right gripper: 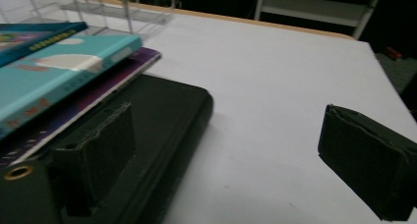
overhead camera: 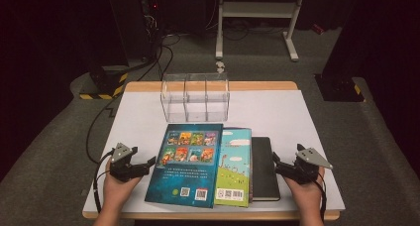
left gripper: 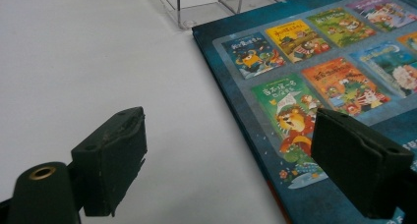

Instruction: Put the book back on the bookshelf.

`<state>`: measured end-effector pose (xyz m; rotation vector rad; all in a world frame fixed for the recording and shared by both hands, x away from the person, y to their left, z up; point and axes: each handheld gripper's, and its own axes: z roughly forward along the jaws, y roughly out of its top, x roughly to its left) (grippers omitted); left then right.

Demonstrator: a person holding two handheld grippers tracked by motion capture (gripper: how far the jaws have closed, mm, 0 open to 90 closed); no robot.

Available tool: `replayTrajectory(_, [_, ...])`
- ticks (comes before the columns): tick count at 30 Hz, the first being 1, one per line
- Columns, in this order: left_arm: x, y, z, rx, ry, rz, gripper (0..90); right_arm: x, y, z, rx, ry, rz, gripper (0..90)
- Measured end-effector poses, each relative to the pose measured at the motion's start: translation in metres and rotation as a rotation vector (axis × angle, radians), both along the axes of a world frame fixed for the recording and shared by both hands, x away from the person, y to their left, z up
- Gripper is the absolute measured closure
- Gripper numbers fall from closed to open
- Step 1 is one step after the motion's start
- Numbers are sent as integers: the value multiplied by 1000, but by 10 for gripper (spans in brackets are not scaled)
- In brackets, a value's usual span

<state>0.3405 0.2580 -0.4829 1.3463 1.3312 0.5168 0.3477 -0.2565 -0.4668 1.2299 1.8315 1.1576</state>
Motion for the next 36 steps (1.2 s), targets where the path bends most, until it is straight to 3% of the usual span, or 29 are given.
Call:
replayTrajectory(5, [1, -6, 1, -1, 8, -14, 137, -4, 8, 7, -2, -8, 52, 70])
replayTrajectory(7, [0, -11, 0, 24, 35, -42, 137, -6, 14, 10, 2, -9, 78, 70])
replayTrajectory(11, [1, -24, -3, 8, 120, -100, 138, -11, 25, 15, -17, -30, 128, 108])
replayTrajectory(13, [1, -28, -5, 4, 136, -105, 138, -12, 27, 15, -22, -33, 135, 107])
replayTrajectory(15, [1, -35, -9, 32, 168, -128, 136, -15, 34, 18, -16, -29, 146, 108])
replayTrajectory(17, [1, -39, -11, 21, 182, -136, 135, -16, 37, 20, -11, -16, 155, 108])
replayTrajectory(26, [1, -44, -12, -14, 213, -155, 127, -20, 49, 22, 0, 21, 187, 131])
replayTrajectory(29, [1, -44, -13, -19, 213, -154, 123, -21, 51, 23, -13, 19, 196, 154])
replayTrajectory(33, [3, -42, -14, -30, 230, -157, 102, -26, 57, 23, -90, -17, 211, 215])
replayTrajectory(36, [4, -42, -14, -48, 233, -152, 102, -26, 57, 23, -90, -16, 217, 210])
